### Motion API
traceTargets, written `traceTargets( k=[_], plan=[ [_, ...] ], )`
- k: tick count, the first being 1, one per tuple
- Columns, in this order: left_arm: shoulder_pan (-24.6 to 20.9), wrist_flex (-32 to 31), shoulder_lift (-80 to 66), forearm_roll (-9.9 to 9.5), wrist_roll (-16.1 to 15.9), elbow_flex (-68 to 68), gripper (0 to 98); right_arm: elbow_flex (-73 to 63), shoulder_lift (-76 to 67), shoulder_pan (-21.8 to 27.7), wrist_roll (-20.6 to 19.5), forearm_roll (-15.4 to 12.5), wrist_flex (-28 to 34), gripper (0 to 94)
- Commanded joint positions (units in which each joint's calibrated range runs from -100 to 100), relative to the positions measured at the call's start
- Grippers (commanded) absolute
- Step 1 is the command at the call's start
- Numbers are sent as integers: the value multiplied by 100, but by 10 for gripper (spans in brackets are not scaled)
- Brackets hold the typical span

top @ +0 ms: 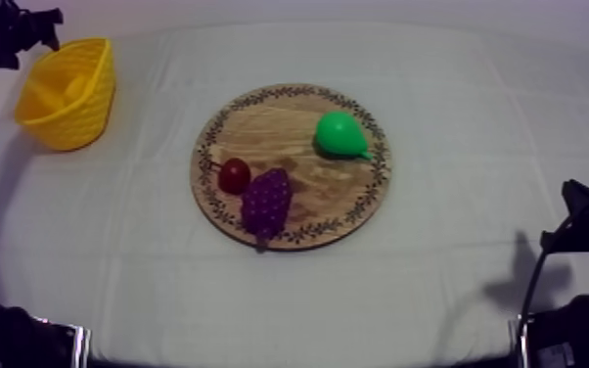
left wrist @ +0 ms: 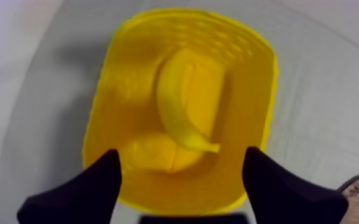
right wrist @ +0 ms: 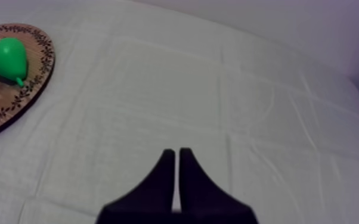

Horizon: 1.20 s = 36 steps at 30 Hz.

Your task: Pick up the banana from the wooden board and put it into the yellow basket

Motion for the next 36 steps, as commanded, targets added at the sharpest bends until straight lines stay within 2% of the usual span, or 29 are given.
traceTargets(
  k=[1,7,12,17,25,29,31,36],
  plan=[
    [23,-67,-670,3,5,517,747,-3,4,1,1,1,0,6],
    [204,-364,-2327,165,-47,1766,685,-3,4,1,1,1,0,6],
    [417,-676,-3793,283,-119,2880,590,-3,4,1,1,1,0,6],
    [455,-985,-5413,479,-371,3908,416,-3,4,1,1,1,0,6],
    [417,-1112,-7341,742,-757,5245,175,-3,4,1,1,1,0,6],
    [416,-1462,-8193,846,-821,6106,59,-3,4,1,1,1,0,6],
    [443,-1639,-8642,821,-684,6616,30,-3,4,1,1,1,0,6],
    [593,-1772,-9553,514,-222,7187,6,-3,4,1,2,1,0,6]
  ],
)
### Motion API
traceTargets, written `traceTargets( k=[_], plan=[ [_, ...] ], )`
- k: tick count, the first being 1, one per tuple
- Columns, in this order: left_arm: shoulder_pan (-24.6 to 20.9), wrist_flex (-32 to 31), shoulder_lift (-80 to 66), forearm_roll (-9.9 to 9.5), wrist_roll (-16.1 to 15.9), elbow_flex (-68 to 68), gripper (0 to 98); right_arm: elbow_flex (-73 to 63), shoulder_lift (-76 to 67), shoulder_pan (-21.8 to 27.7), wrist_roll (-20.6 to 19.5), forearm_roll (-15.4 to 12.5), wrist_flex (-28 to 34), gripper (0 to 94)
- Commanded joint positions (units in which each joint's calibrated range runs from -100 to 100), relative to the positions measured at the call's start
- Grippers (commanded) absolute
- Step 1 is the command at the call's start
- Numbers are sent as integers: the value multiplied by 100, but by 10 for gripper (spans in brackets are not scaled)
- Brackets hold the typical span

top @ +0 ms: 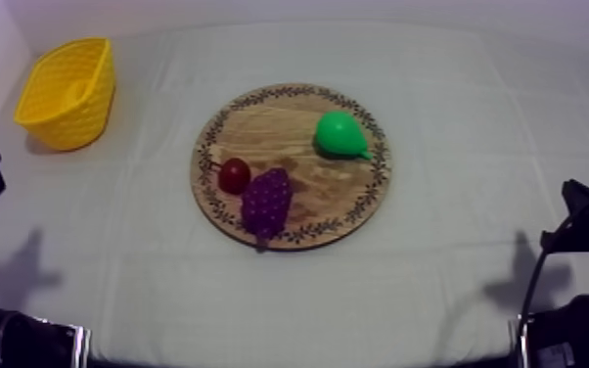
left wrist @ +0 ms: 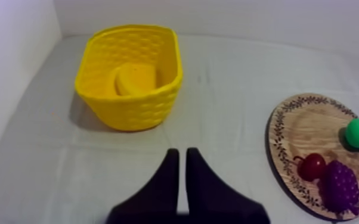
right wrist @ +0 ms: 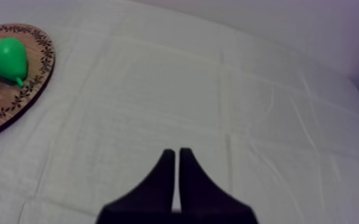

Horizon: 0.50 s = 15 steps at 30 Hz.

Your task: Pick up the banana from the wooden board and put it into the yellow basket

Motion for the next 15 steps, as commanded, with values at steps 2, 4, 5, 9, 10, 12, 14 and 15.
traceTargets(
  k=[2,4,5,9,10,12,14,15],
  plan=[
    [60,-58,-699,-153,369,412,3,-3,4,1,2,1,0,6],
    [109,-241,-769,-172,379,574,2,-3,4,1,2,1,0,6],
    [136,-400,-787,-172,389,703,1,-3,4,1,2,1,0,6],
    [214,-1004,-892,-198,491,1422,0,-3,4,1,5,1,0,6],
    [223,-1077,-961,-213,512,1614,0,-3,4,1,5,1,0,6],
    [233,-1210,-1146,-244,511,1940,0,-3,4,1,4,1,0,6],
    [223,-1281,-1334,-219,444,2148,0,-3,4,4,2,1,0,6],
    [205,-1288,-1420,-190,392,2210,0,-3,4,6,3,1,0,6]
  ],
)
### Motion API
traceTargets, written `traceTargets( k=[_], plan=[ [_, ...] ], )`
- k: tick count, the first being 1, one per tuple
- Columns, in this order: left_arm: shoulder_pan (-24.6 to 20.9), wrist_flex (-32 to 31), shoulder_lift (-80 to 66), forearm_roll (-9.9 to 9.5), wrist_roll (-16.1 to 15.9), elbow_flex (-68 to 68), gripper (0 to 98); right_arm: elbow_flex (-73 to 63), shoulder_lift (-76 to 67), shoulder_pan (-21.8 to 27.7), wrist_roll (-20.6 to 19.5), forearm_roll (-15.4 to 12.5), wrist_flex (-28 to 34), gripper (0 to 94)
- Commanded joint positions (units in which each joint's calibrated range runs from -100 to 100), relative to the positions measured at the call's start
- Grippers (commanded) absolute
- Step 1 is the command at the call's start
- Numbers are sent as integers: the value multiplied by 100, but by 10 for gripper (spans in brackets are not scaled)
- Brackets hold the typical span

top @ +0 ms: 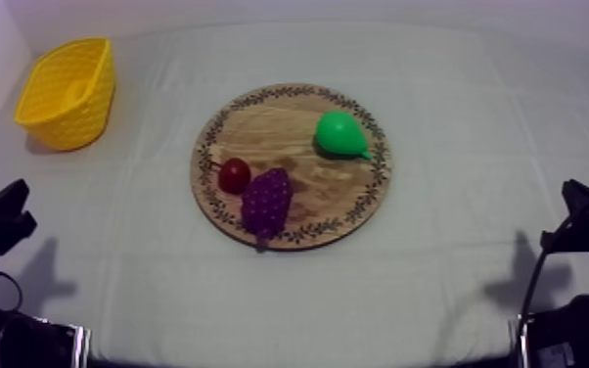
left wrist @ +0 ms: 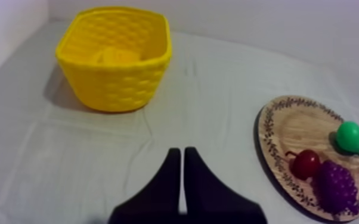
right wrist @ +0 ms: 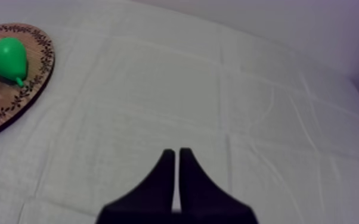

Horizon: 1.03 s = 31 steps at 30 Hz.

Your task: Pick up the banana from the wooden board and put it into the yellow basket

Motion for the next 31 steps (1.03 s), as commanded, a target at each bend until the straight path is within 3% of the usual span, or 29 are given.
traceTargets(
  k=[1,6,7,11,14,22,31],
  plan=[
    [-36,-5,-205,71,-138,253,0,-3,4,6,-6,1,1,6],
    [-189,49,-446,433,-668,383,0,-3,4,8,-8,1,1,6],
    [-210,-19,-461,480,-539,415,0,-3,4,8,-8,1,1,6],
    [-252,-337,-489,563,527,527,0,-3,4,8,-9,1,1,6],
    [-260,-412,-494,580,818,553,0,-3,4,8,-9,1,1,6],
    [-265,-449,-497,588,139,565,0,-3,4,8,-9,1,1,6],
    [-265,-451,-497,589,128,566,0,-3,4,8,-9,1,1,6]
  ],
)
